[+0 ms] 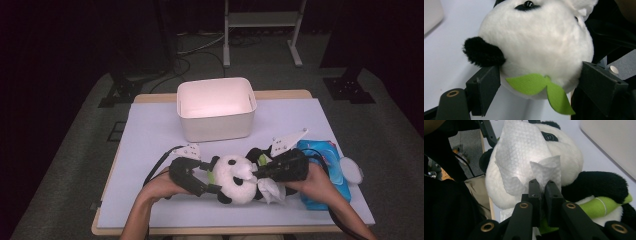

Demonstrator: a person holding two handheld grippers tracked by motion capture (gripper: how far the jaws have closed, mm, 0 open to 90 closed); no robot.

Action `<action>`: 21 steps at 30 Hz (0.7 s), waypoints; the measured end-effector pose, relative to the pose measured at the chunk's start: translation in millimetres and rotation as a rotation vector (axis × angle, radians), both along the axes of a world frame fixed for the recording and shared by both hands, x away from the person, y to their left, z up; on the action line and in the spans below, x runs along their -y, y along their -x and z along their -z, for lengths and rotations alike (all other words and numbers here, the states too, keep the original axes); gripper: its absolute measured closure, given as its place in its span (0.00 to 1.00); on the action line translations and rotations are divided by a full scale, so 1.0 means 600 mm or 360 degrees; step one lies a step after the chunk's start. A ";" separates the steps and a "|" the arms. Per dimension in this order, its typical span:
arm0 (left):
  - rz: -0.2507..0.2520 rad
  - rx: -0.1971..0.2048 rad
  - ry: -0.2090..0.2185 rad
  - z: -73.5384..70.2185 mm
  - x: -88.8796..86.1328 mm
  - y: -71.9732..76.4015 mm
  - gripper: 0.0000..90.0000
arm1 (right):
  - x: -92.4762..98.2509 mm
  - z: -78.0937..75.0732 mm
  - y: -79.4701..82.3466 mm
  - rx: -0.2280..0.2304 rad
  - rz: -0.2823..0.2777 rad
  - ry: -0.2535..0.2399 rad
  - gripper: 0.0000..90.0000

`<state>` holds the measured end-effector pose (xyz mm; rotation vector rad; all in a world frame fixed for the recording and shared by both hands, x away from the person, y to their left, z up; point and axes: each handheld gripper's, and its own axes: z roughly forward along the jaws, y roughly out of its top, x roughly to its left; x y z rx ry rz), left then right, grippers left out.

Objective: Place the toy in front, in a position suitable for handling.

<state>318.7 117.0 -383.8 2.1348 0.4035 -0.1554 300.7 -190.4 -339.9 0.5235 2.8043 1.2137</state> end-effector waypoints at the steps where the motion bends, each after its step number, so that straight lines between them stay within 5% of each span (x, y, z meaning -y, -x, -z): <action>1: -0.0003 -0.0009 -0.0002 0.001 0.001 0.000 0.19 | -0.002 0.001 0.004 -0.0003 0.0003 0.0006 0.93; 12: -0.0046 -0.0111 -0.0059 0.017 0.013 -0.007 0.11 | -0.020 0.013 0.020 -0.0012 -0.0086 0.0043 0.93; 21: -0.0055 0.0005 -0.0075 0.019 0.015 -0.004 0.23 | -0.035 0.000 0.017 0.0027 -0.0096 0.0004 0.93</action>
